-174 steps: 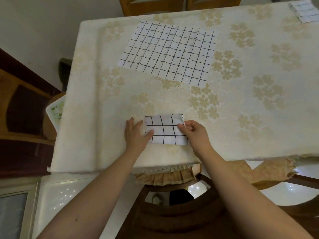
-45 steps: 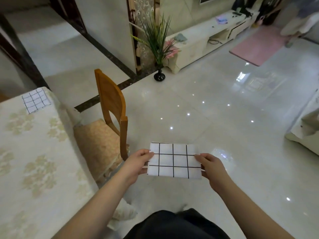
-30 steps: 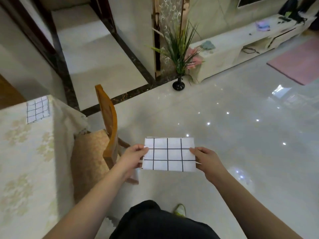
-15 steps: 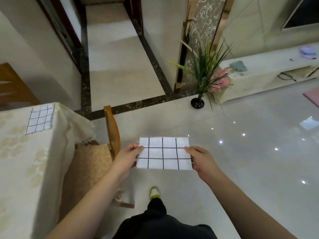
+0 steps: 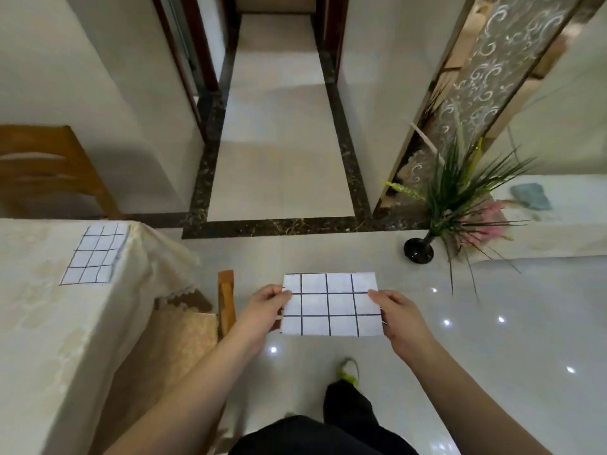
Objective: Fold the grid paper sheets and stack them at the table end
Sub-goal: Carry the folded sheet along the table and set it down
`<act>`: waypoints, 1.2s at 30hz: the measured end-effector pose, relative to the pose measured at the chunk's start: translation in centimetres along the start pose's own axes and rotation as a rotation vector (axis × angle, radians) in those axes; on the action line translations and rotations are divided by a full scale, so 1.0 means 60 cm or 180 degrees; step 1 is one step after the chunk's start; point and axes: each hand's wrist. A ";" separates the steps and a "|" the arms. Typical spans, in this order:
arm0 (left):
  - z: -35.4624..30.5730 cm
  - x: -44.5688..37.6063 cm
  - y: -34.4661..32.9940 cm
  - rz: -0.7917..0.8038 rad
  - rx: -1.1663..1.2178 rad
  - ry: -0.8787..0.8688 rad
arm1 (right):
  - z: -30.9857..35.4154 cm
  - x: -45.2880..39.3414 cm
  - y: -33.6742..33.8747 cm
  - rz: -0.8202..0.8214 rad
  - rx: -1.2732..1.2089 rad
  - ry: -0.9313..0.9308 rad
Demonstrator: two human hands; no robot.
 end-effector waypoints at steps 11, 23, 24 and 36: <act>-0.147 -0.179 -0.030 -0.0631 0.0032 -0.0012 | 0.180 -0.270 0.003 0.0672 0.0416 -0.0104; -0.199 -0.262 0.095 -0.1513 0.0896 -0.0029 | 0.263 -0.461 -0.188 0.1469 0.1023 -0.0305; -0.198 -0.266 0.117 -0.1610 0.0966 -0.0043 | 0.264 -0.477 -0.216 0.1544 0.1090 -0.0321; -0.187 -0.246 0.331 -0.2551 0.1608 -0.0162 | 0.260 -0.572 -0.559 0.2550 0.2065 -0.0420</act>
Point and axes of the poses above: each hand's wrist, its own x-axis away from the middle knuckle, its own y-axis out of the back of the hand, z = x × y, and after that the axes turned 9 degrees about z, right-handed
